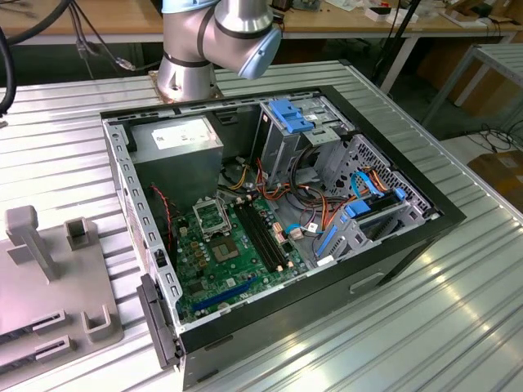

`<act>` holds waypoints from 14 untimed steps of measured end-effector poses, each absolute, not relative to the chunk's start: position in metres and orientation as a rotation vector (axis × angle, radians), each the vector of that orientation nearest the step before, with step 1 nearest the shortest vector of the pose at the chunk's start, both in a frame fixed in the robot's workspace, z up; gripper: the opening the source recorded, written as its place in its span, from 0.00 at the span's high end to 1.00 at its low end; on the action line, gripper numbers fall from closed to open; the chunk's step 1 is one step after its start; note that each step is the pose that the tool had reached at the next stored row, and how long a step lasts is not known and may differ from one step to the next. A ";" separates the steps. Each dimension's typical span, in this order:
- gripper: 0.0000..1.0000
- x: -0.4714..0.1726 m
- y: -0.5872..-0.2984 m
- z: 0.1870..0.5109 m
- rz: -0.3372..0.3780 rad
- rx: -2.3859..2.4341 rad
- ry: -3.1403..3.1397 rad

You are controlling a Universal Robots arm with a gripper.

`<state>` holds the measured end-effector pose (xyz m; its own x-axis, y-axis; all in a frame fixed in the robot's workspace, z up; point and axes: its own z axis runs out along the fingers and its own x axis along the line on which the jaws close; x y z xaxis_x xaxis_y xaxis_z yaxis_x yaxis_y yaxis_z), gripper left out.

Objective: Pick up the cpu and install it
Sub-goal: 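Reach for the cpu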

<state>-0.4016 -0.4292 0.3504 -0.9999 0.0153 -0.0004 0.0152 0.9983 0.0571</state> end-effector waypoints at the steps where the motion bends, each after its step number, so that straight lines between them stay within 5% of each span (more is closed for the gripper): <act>1: 0.89 -0.403 -0.429 0.350 0.084 0.024 3.140; 14: 0.89 -0.416 -0.434 0.344 0.071 0.025 3.158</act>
